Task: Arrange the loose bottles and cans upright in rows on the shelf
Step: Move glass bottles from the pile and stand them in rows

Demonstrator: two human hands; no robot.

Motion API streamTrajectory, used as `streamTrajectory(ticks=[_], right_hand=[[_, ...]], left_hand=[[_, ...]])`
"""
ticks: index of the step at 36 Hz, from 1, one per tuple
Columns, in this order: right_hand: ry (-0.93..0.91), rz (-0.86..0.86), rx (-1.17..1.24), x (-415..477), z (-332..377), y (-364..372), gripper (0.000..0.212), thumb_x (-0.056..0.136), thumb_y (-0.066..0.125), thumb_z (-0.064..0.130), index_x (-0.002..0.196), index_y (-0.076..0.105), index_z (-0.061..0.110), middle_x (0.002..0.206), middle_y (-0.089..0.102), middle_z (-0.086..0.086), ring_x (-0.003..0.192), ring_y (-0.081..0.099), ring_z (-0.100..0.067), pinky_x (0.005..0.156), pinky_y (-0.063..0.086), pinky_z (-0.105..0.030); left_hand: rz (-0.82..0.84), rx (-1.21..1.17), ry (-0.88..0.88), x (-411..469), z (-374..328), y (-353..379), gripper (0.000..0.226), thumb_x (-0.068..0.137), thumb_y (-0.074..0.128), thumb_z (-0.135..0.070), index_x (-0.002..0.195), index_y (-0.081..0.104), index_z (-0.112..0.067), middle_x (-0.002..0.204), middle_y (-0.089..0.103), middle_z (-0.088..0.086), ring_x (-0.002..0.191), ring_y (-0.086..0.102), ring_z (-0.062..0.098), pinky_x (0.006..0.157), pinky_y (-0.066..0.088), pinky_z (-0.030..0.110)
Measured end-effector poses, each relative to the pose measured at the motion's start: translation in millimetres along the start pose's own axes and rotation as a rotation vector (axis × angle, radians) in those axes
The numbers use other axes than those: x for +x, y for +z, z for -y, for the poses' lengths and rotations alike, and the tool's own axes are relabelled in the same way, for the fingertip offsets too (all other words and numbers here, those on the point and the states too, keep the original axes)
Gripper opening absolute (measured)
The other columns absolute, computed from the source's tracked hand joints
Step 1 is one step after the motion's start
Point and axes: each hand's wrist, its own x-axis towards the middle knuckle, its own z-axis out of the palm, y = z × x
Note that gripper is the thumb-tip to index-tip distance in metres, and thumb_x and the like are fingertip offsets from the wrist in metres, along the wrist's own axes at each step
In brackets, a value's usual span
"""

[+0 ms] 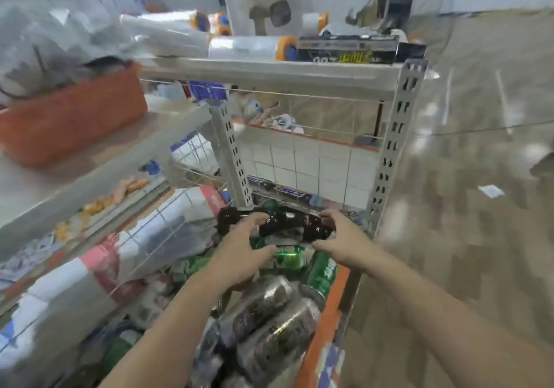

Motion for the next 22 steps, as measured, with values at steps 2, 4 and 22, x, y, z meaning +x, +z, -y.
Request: streamTrajectory(ticks=[2,4,22], right_hand=[[0.016,0.042,-0.086,28,-9,4,0.069,0.087,0.075,0.032,0.146,0.042,0.019,0.140,0.057,-0.008,0.124,0.057,-0.027,0.101,0.048,-0.036],[0.021,0.059,-0.192,50,-19,10,0.064,0.086,0.073,0.030,0.142,0.044,0.018,0.133,0.061,-0.011,0.121,0.059,-0.030,0.098,0.051,-0.039],[0.091,0.044,-0.501,108,-45,31,0.066,0.078,0.065,0.029,0.137,0.035,0.028,0.096,0.072,-0.001,0.086,0.071,-0.027,0.068,0.060,-0.040]], left_hand=[[-0.001,0.068,-0.001,25,1,5,0.062,0.090,0.072,-0.033,0.142,0.042,-0.045,0.145,0.047,-0.011,0.115,0.054,0.010,0.102,0.050,0.035],[0.003,0.232,0.011,47,1,9,0.065,0.091,0.071,-0.032,0.148,0.039,-0.040,0.152,0.038,-0.010,0.130,0.044,0.011,0.111,0.040,0.035],[0.038,0.752,0.130,135,40,30,0.079,0.075,0.079,-0.036,0.144,0.040,-0.039,0.141,0.049,-0.006,0.134,0.041,0.023,0.120,0.024,0.044]])
